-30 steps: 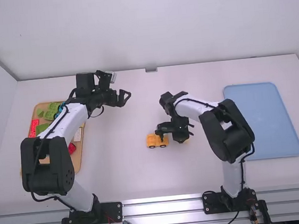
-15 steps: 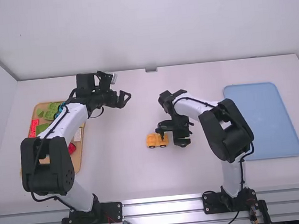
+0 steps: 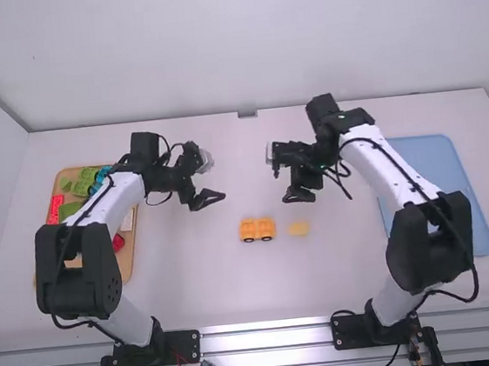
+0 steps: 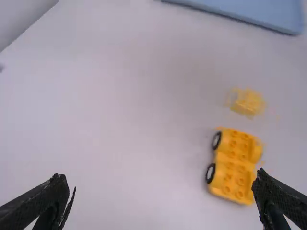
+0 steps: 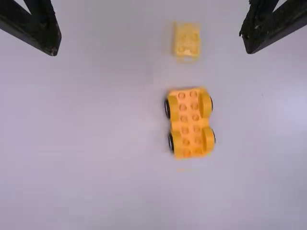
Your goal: Assemble lego blocks to make yellow taxi
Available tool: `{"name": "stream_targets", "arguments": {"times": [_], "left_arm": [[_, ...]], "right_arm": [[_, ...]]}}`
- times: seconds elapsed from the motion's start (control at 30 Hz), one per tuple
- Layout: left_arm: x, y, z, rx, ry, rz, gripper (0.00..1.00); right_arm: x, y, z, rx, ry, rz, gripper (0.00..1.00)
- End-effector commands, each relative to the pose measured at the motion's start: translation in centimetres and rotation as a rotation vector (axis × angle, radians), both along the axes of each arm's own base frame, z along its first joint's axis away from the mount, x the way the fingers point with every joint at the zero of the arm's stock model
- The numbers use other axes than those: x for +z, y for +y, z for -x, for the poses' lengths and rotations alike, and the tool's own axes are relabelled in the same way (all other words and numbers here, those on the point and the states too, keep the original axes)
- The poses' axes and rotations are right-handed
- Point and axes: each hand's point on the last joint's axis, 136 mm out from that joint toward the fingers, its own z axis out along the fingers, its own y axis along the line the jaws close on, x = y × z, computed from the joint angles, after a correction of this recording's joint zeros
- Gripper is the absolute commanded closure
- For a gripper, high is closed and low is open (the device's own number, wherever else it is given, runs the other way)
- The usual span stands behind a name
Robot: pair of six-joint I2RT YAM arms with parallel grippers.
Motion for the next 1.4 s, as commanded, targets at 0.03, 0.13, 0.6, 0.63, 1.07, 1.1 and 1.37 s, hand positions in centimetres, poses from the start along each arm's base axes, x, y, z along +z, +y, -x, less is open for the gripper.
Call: {"name": "stream_targets", "arguments": {"times": [0.03,0.13,0.6,0.63,1.07,1.1,1.37], "left_arm": [[0.5,-1.8,3.4,-0.234,-0.218,0.143,0.01],[-0.9,-2.7,4.4,-0.249,-0.221,0.156,0.01],[-4.6,-6.0,6.5,-0.277,-0.211,0.104,0.01],[-4.6,-6.0,6.5,-0.277,-0.212,0.106,0.01],[-7.4,-7.3,4.4,-0.266,-0.057,0.228,0.01],[-7.6,-7.3,4.2,-0.260,-0.046,0.225,0.01],[-8.4,-7.4,3.9,-0.255,-0.040,0.224,0.01]], "right_arm": [[0.0,0.6,1.4,0.064,0.034,-0.276,0.01],[-1.5,-0.3,0.7,0.025,0.005,-0.335,0.01],[-9.9,-1.0,2.7,-0.052,-0.065,-0.373,0.01],[-10.2,-1.1,2.9,-0.062,-0.070,-0.391,0.01],[-13.9,-3.3,5.5,-0.161,-0.055,-0.362,0.06],[-14.0,-3.5,5.4,-0.173,-0.056,-0.366,0.06],[-15.7,-5.0,5.6,-0.225,-0.090,-0.304,0.26]]}}
